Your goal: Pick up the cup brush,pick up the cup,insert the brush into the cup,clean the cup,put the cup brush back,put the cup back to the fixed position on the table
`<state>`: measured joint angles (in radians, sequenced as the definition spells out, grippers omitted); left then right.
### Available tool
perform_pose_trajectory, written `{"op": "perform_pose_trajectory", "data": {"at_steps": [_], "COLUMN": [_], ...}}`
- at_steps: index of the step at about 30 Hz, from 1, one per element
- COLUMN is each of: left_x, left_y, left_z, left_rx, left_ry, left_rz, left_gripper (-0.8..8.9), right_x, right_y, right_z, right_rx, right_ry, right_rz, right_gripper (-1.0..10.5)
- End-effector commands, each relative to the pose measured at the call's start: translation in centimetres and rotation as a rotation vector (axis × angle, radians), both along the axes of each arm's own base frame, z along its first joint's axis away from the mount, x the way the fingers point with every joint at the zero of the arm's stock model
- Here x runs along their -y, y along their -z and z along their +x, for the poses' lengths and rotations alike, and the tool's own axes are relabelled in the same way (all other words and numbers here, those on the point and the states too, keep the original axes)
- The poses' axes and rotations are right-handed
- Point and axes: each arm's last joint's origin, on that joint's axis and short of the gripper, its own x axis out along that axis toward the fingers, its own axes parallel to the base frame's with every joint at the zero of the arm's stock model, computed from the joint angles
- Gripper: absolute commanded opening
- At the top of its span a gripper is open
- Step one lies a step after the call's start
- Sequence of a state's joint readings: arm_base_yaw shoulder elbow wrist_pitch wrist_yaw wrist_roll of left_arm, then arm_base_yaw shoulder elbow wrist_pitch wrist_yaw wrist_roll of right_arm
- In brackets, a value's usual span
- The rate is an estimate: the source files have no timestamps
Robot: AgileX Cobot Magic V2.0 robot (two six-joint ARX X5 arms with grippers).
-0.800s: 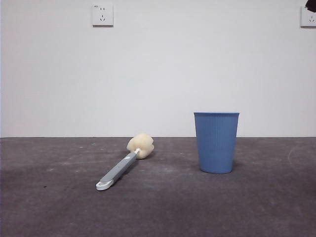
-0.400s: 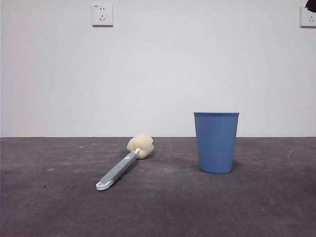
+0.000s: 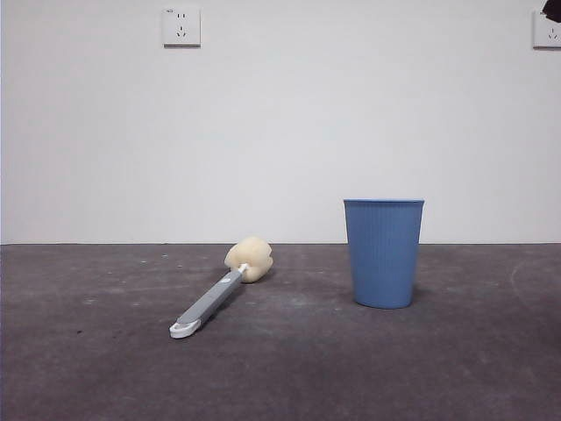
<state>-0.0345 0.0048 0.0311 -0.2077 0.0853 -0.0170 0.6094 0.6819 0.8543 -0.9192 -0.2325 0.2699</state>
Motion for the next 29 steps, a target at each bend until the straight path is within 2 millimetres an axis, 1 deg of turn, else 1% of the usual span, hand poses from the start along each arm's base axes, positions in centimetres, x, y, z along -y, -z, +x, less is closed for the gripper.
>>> {"op": "perform_pose_trajectory", "data": {"at_steps": [1, 28, 29], "left_x": [-0.03, -0.04, -0.04], "left_y": [0.49, 0.51, 0.51], "left_z": [0.03, 0.03, 0.03], "left_rx": [-0.019, -0.021, -0.021], "left_ry": [-0.006, -0.009, -0.009], "left_rz": [-0.008, -0.008, -0.008], "left_gripper": [-0.03, -0.04, -0.03], "right_x": [-0.01, -0.01, 0.02], "right_y": [0.01, 0.0, -0.06], "right_z": [-0.01, -0.01, -0.03], "right_rx": [0.004, 0.005, 0.041], "right_ry": [0.002, 0.001, -0.021], "right_rz": [0.002, 0.002, -0.018], "right_gripper": [0.0, 0.0, 0.0]}}
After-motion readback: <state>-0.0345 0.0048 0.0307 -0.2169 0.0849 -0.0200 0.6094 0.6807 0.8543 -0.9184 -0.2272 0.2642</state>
